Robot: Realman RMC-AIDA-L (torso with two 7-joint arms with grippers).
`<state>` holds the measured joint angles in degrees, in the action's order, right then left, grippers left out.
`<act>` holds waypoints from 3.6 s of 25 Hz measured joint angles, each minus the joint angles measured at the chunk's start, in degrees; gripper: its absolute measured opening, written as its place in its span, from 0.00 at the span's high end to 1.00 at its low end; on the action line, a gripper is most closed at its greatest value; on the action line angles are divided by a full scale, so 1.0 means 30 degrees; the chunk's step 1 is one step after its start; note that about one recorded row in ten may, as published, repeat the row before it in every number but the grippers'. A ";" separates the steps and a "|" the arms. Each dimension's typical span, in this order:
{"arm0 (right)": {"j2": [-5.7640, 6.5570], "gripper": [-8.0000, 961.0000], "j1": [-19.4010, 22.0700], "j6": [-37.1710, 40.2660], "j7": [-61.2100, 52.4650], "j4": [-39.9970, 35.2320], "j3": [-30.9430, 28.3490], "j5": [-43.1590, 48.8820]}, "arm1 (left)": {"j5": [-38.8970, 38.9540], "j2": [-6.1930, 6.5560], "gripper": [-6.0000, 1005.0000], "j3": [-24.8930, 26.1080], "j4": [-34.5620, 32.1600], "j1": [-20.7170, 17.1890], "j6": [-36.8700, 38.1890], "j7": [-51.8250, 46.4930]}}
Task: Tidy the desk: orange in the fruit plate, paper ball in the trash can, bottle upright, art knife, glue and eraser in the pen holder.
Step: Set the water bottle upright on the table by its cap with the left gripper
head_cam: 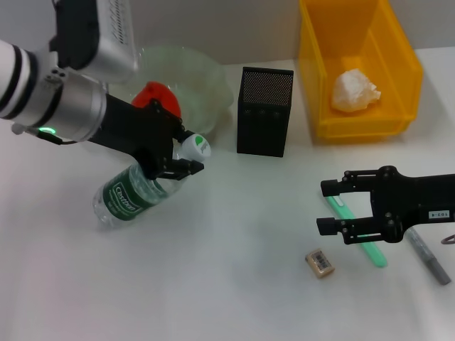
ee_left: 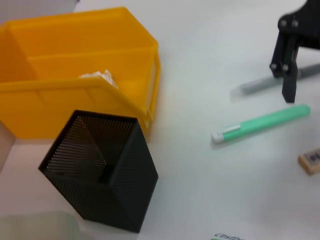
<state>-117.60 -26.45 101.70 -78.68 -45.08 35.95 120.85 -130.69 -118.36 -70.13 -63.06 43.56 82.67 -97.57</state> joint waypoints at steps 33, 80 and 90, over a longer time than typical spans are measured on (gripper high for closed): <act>0.0207 0.24 -0.0393 -0.0126 -0.0452 0.0177 0.0000 0.0000 | 0.4743 0.1213 0.55 0.8496 0.3862 -0.1139 0.3256 0.2203; 0.0087 0.24 -0.0468 -0.0150 -0.0423 0.0206 -0.0001 -0.0032 | 0.5972 0.0707 0.54 1.0690 0.5298 -0.3924 -0.1002 0.5817; 0.0115 0.24 -0.0472 -0.0151 -0.0456 0.0205 -0.0001 -0.0031 | 0.6026 0.0681 0.54 1.0711 0.5318 -0.3914 -0.1029 0.5984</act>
<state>-117.25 -27.86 101.24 -80.05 -44.47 35.95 120.76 -112.61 -116.31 -38.00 -47.11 31.82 79.58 -79.62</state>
